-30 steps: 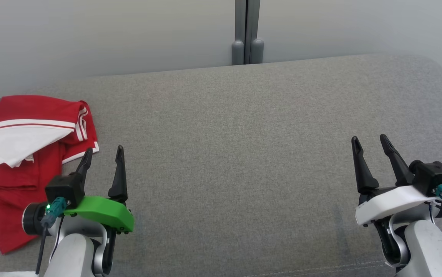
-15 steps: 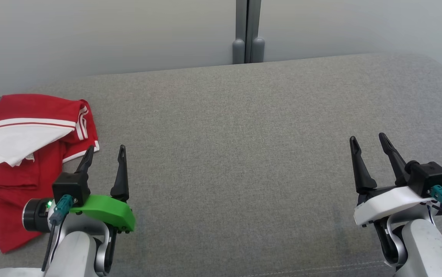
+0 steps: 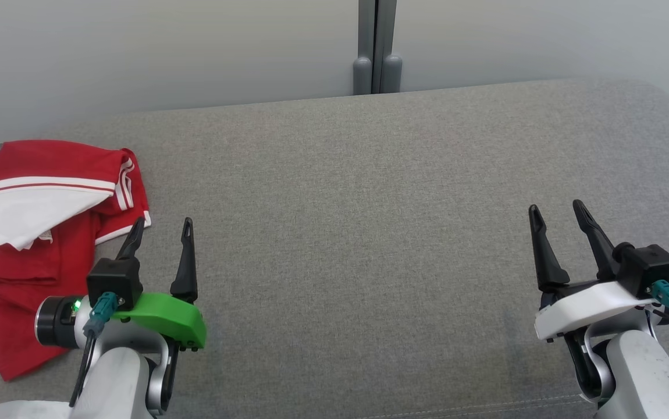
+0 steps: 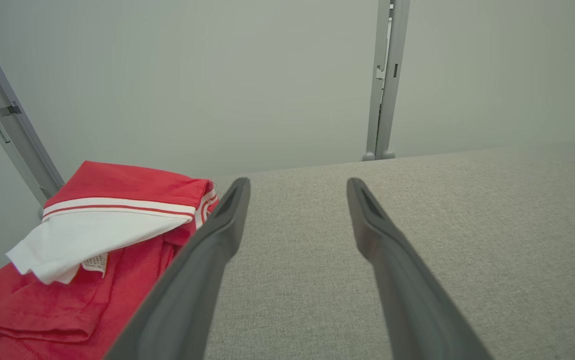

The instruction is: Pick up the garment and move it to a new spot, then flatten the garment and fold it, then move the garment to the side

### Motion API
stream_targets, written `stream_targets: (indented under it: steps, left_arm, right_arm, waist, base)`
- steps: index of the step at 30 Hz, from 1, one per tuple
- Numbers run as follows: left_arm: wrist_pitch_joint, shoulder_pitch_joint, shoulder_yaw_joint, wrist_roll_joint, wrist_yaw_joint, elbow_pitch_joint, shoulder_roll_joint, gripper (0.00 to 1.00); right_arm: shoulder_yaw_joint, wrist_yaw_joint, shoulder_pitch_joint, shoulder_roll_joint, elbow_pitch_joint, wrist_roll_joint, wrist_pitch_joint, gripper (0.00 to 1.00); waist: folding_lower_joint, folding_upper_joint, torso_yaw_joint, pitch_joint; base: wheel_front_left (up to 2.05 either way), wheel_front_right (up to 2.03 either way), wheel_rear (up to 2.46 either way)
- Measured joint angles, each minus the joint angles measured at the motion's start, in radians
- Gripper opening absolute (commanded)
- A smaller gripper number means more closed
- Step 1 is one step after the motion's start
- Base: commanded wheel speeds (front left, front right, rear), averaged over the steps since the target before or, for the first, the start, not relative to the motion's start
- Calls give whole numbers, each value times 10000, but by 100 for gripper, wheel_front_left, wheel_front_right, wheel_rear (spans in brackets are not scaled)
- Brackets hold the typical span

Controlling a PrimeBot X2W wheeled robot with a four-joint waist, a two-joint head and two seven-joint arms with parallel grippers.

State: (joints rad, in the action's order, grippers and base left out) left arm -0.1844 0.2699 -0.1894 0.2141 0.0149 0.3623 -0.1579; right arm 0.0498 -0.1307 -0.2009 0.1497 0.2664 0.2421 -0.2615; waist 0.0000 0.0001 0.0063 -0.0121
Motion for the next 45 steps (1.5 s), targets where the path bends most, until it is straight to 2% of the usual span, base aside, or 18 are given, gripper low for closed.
stream_targets:
  steps: [11,18,26,28,37,45]
  left_arm:
    - [73,51,-86,125,29,6,-10,100]
    - [52,286,-155,211,86,10,81,100]
    - [-105,325,-184,293,207,102,125,100]
    - [-144,322,-153,316,249,111,121,100]
    - [-194,295,-67,504,307,159,54,100]
    - [-198,295,-127,520,368,167,-36,100]
  right_arm:
    - [-56,0,-95,-2,90,102,2,100]
    - [-63,0,-88,46,13,104,2,100]
    - [-27,0,-58,63,-113,102,19,100]
    - [36,0,-49,21,-151,94,52,100]
    - [161,0,-31,-115,-182,84,104,100]
    - [176,0,-39,-134,-178,35,105,100]
  waist:
    - [0,0,115,-89]
    - [0,0,590,-144]
    - [0,0,1733,-157]
    - [0,0,2252,-157]
    - [0,0,3745,-124]
    - [0,0,4534,-126]
  base:
    - [0,0,0]
    - [0,0,0]
    - [0,0,0]
    - [0,0,0]
    - [0,0,0]
    - [0,0,0]
